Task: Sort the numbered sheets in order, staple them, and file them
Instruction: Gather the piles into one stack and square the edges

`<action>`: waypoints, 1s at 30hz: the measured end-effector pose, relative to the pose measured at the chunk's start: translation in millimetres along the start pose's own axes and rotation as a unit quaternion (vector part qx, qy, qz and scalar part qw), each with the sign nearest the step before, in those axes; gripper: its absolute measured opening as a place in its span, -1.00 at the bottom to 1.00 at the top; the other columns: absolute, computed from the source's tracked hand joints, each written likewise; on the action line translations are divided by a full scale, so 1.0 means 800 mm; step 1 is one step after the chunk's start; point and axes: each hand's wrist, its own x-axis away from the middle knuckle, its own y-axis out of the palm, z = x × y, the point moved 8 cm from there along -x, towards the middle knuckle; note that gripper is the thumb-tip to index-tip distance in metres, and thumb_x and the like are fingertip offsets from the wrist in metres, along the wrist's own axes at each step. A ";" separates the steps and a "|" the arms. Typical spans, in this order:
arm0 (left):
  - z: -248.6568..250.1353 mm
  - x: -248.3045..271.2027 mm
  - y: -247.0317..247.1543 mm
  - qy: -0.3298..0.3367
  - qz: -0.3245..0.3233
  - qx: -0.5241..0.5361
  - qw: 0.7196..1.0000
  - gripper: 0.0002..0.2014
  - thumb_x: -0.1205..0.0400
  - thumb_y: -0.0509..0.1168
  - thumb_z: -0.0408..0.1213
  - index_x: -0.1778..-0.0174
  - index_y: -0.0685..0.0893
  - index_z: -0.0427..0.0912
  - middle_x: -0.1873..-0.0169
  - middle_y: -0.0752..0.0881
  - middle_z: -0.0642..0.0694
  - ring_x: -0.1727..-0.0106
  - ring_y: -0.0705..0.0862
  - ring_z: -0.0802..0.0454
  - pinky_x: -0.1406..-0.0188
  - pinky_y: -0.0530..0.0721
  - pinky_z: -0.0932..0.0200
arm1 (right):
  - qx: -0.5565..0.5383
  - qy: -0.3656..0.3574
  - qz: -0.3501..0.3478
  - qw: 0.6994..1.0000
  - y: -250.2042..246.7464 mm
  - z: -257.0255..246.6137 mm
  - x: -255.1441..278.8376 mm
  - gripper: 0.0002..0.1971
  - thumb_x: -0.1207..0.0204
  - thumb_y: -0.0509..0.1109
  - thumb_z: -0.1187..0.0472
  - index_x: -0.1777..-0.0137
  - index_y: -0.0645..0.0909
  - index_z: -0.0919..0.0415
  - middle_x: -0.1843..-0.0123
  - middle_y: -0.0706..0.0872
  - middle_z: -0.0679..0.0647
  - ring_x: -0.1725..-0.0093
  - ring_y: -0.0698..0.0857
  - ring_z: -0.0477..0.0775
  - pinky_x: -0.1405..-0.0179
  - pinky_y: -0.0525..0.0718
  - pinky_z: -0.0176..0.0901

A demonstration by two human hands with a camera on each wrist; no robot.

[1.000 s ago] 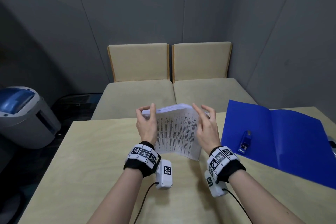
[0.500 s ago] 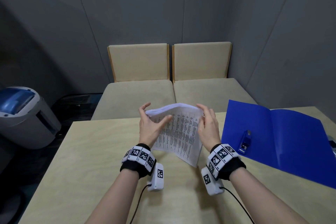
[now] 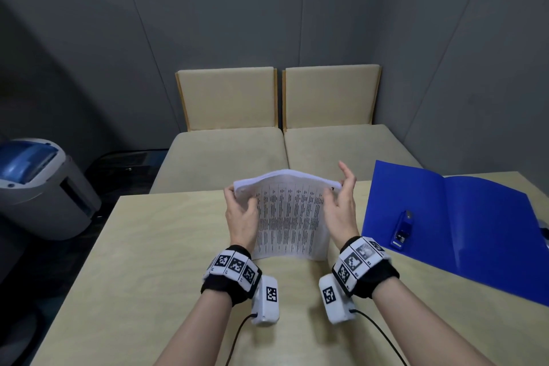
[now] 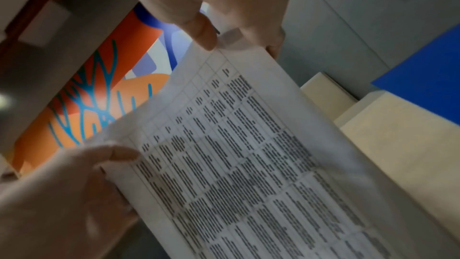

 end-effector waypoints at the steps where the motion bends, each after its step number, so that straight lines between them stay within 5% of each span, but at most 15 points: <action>1: 0.000 0.000 0.000 -0.001 -0.003 0.010 1.000 -0.72 -0.57 0.18 -0.47 -0.02 0.47 0.04 0.17 0.65 0.12 0.12 0.61 0.01 -0.04 0.57 0.04 | -0.004 0.005 0.003 1.000 0.000 0.000 -0.003 -0.47 -0.66 0.09 0.35 -0.56 0.12 -0.05 -0.62 0.23 -0.01 -0.54 0.33 -0.02 -0.52 0.26 -0.08; 4: -0.003 -0.003 0.001 -0.001 -0.009 0.017 1.000 -0.66 -0.56 0.18 -0.47 0.04 0.52 0.15 0.13 0.67 0.14 0.08 0.63 0.10 -0.13 0.59 0.00 | 0.002 -0.004 -0.005 1.000 0.004 -0.002 -0.008 -0.55 -0.62 0.10 0.26 -0.43 0.22 -0.19 -0.51 0.38 0.03 -0.38 0.46 0.00 -0.51 0.37 0.12; 7: -0.018 -0.007 0.002 -0.017 -0.024 0.025 0.999 -0.70 -0.56 0.22 -0.44 -0.08 0.59 0.05 0.03 0.72 0.02 -0.05 0.67 -0.03 -0.22 0.65 -0.12 | 0.072 -0.048 -0.008 0.996 0.002 -0.009 -0.005 -0.56 -0.67 0.08 0.31 -0.43 0.33 -0.17 -0.29 0.37 -0.01 -0.05 0.46 -0.43 -0.20 0.48 -0.26; 9: -0.029 -0.005 0.006 -0.031 -0.046 0.026 0.998 -0.70 -0.60 0.25 -0.43 -0.14 0.58 0.04 -0.01 0.73 -0.03 -0.08 0.68 -0.03 -0.25 0.64 -0.14 | 0.121 -0.075 0.002 0.990 0.000 -0.012 -0.002 -0.50 -0.64 0.07 0.41 -0.44 0.44 -0.13 -0.19 0.33 0.02 0.06 0.48 -0.35 -0.07 0.50 -0.35; 13: -0.025 -0.003 0.014 -0.005 -0.100 0.000 0.995 -0.71 -0.66 0.26 -0.37 -0.20 0.53 0.09 -0.05 0.71 0.03 -0.16 0.68 0.01 -0.23 0.64 -0.04 | 0.187 -0.068 0.029 0.980 -0.008 -0.015 -0.004 -0.59 -0.55 0.14 0.45 -0.24 0.60 0.03 -0.20 0.39 0.08 -0.17 0.54 0.05 -0.30 0.53 0.06; 15: -0.002 -0.006 0.020 0.051 -0.135 -0.060 0.988 -0.75 -0.66 0.22 -0.40 -0.19 0.52 -0.01 0.00 0.70 -0.01 -0.09 0.68 -0.05 -0.12 0.67 -0.04 | 0.327 -0.069 0.039 0.942 -0.017 -0.028 -0.010 -0.68 -0.48 0.24 0.37 -0.17 0.58 0.05 -0.29 0.40 0.09 -0.34 0.45 0.16 -0.44 0.32 0.21; 17: 0.031 -0.007 0.034 0.129 -0.178 -0.157 0.963 -0.80 -0.62 0.18 -0.50 -0.10 0.50 -0.16 0.08 0.69 -0.08 0.02 0.66 -0.12 0.03 0.63 -0.01 | 0.433 -0.080 -0.028 0.898 -0.011 -0.043 -0.017 -0.60 -0.43 0.33 0.29 -0.25 0.51 -0.04 -0.39 0.41 0.00 -0.44 0.34 0.13 -0.53 0.03 0.34; 19: 0.066 0.001 0.055 0.230 -0.203 -0.269 0.913 -0.82 -0.57 0.14 -0.53 0.01 0.47 -0.18 0.14 0.66 -0.09 0.07 0.61 -0.12 0.07 0.47 0.01 | 0.401 -0.055 -0.130 0.905 0.002 -0.046 -0.022 -0.49 -0.43 0.38 0.26 -0.35 0.43 -0.13 -0.25 0.56 -0.13 -0.36 0.39 0.02 -0.55 -0.02 0.34; 21: 0.089 0.014 0.072 0.305 -0.206 -0.346 0.863 -0.84 -0.58 0.11 -0.49 0.07 0.41 -0.12 0.14 0.63 -0.07 0.09 0.54 -0.09 0.06 0.35 0.06 | 0.283 -0.017 -0.181 0.942 0.008 -0.044 -0.026 -0.62 -0.41 0.39 0.24 -0.19 0.58 -0.16 0.01 0.71 -0.16 -0.18 0.57 0.03 -0.42 0.31 0.26; 23: 0.097 0.024 0.082 0.342 -0.204 -0.380 0.835 -0.86 -0.63 0.09 -0.43 0.05 0.39 -0.07 0.13 0.60 -0.02 0.10 0.52 -0.05 0.09 0.33 0.09 | 0.173 0.010 -0.167 0.971 0.001 -0.035 -0.030 -0.82 -0.38 0.38 0.26 0.09 0.71 -0.02 0.21 0.77 -0.04 0.02 0.70 0.08 -0.06 0.58 0.08; 25: 0.089 0.028 0.081 0.348 -0.202 -0.397 0.825 -0.89 -0.65 0.09 -0.37 0.00 0.41 -0.07 0.10 0.60 0.00 0.08 0.53 -0.03 0.08 0.36 0.08 | 0.136 0.024 -0.141 0.980 -0.011 -0.018 -0.025 -0.87 -0.43 0.40 0.28 0.17 0.75 0.04 0.26 0.77 -0.02 0.13 0.70 0.02 0.11 0.60 -0.06; 30: 0.029 -0.010 0.028 0.245 -0.160 -0.491 0.821 -0.82 -0.63 0.23 -0.08 -0.06 0.51 -0.06 0.01 0.67 0.02 -0.06 0.61 -0.06 -0.05 0.40 0.02 | -0.009 0.105 -0.094 0.990 -0.048 0.038 0.000 -0.80 -0.53 0.40 0.35 0.02 0.72 0.01 0.07 0.82 -0.02 -0.03 0.76 0.04 -0.16 0.65 -0.03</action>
